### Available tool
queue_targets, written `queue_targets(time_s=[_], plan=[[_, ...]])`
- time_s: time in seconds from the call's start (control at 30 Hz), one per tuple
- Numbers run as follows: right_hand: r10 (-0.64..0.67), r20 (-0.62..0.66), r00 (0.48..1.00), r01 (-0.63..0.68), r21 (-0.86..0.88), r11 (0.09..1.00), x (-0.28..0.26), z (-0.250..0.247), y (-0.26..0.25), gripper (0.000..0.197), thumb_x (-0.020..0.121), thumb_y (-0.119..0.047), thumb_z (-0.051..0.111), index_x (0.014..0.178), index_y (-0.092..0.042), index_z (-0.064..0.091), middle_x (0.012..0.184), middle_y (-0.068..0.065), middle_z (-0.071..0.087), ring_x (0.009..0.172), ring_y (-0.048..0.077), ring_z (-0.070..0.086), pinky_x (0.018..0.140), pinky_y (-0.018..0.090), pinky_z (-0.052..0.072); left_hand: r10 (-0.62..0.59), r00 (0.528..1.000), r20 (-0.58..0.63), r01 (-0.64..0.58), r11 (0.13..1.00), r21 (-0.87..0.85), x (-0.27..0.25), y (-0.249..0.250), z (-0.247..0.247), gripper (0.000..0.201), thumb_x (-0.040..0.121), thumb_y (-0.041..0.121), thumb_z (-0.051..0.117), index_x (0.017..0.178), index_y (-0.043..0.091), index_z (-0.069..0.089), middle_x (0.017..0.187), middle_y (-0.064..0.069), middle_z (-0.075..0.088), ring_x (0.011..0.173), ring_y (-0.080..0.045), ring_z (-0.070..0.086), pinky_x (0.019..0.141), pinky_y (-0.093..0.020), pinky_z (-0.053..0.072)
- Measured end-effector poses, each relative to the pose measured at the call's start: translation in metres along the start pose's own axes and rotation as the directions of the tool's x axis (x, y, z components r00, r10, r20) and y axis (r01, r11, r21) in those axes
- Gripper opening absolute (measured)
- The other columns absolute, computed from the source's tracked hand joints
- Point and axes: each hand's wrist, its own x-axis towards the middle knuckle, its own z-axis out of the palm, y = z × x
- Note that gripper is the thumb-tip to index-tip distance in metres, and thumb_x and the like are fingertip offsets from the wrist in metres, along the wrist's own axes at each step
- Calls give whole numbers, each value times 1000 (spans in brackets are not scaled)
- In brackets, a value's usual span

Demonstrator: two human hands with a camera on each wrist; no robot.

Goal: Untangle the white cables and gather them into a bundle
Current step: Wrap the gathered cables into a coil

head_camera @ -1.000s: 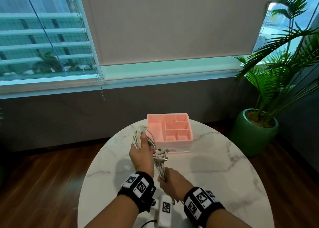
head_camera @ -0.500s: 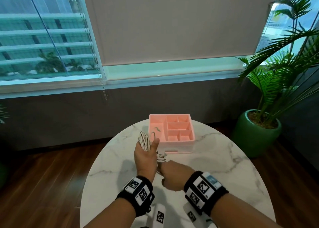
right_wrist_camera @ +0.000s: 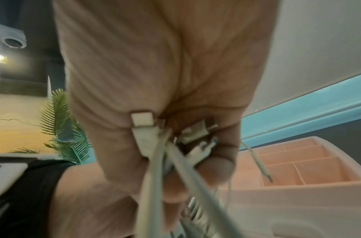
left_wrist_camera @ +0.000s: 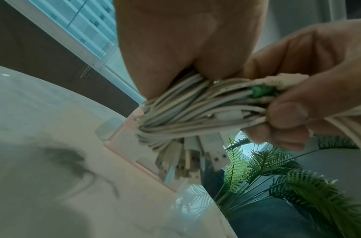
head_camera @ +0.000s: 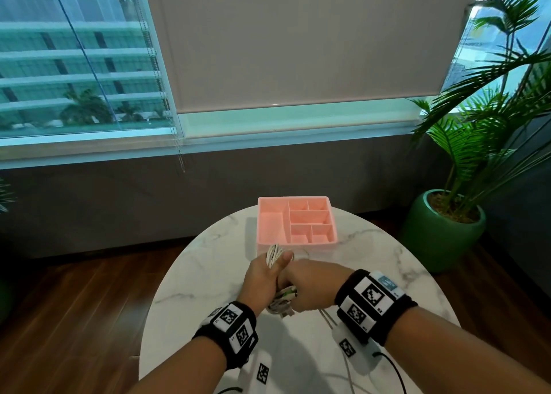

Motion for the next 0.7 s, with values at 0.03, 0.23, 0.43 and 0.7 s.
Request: queue_targets(time_s=[0.03,0.23,0.43,0.7], plan=[[-7,-26,1000,7,10,1000,-1,-1,2,18,81,-16,71,99,-16,72,89,2,70,74,17,60,70,36,56,-5,998,60,6,1000,-27,-1,2,0,50,86,61,52,65,16,49,51,10,49,49,-6,47,56,-23,40],[55,-14,998,-50,250,967,-1,-9,21,24,75,-19,78,98,-25,74,70,5,72,52,7,59,61,31,54,-123,959,255,111,992,60,1,0,-4,85,92,74,27,78,2,70,67,3,67,66,-8,64,69,-22,51],[67,76,995,-90,370,925,0,-19,26,10,78,-5,72,87,-8,74,78,15,74,62,17,64,64,36,55,-166,894,416,188,982,-13,-11,4,2,97,84,79,23,90,-4,73,84,-17,77,79,-29,75,77,-38,61],[96,115,989,-137,434,890,2,-24,32,30,72,3,78,88,-14,61,73,12,67,59,21,63,60,34,55,-143,841,522,244,961,-129,-14,7,5,72,60,89,66,74,19,78,70,-5,71,59,-22,67,62,-33,56]])
